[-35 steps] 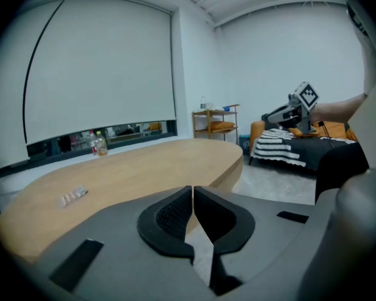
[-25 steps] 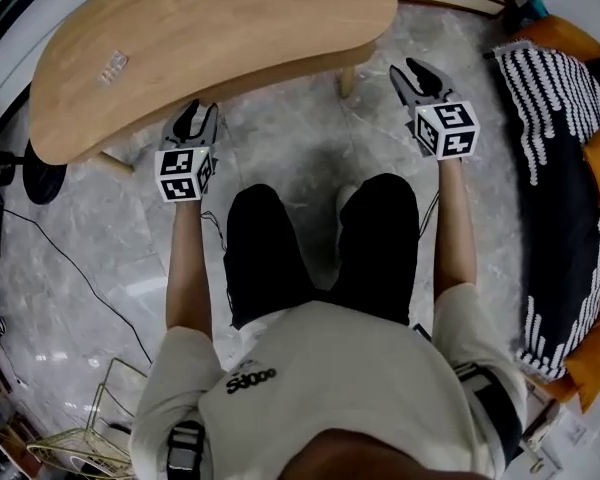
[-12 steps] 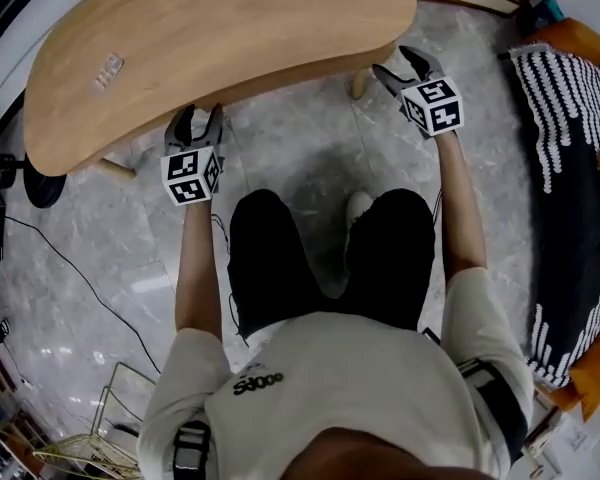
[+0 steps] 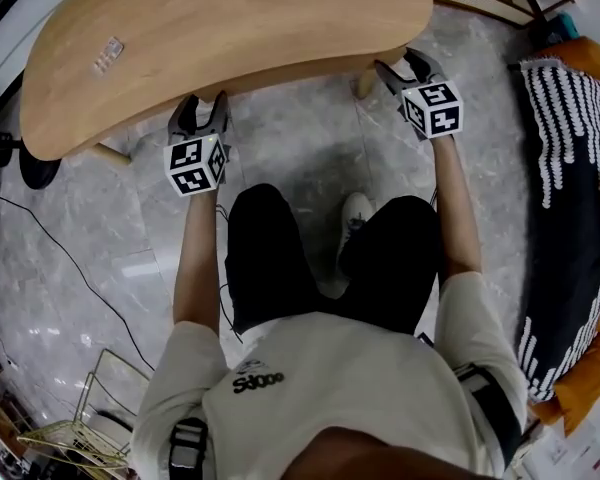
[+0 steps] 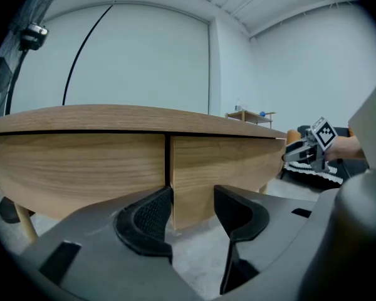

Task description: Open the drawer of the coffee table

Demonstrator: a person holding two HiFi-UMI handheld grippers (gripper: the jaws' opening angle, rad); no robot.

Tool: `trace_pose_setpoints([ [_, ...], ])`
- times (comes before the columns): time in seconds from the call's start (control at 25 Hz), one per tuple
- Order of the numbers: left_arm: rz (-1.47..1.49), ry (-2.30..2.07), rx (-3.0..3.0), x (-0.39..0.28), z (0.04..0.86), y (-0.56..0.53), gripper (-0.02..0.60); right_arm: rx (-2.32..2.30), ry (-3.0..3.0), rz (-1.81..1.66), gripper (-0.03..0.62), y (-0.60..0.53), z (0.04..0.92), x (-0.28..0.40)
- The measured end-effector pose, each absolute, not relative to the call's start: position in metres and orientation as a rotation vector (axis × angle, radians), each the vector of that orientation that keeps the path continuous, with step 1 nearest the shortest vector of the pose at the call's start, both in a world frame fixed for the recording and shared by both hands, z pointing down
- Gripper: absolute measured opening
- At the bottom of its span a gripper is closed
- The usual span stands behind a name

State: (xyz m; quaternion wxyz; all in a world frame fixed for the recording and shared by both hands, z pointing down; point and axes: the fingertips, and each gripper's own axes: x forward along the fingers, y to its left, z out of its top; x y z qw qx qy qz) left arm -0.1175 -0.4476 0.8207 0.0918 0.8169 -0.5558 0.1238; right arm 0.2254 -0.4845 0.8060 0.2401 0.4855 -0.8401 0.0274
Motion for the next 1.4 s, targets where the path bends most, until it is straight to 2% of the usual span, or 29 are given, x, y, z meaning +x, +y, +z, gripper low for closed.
trace_pose_setpoints([
  [0.6, 0.380, -1.588, 2.407, -0.117, 0.818, -0.435, 0.207, 1.361, -2.267, 0.193, 0.233, -0.471, 0.806, 0.230],
  [0.76, 0.377, -1.566, 2.390, -0.121, 0.820, -0.420, 0.185, 1.349, -2.251, 0.212, 0.233, -0.457, 0.808, 0.229],
  [1.4, 0.408, -1.444, 2.387, -0.114, 0.821, -0.342, 0.161, 1.360, -2.202, 0.278, 0.233, -0.380, 0.810, 0.237],
])
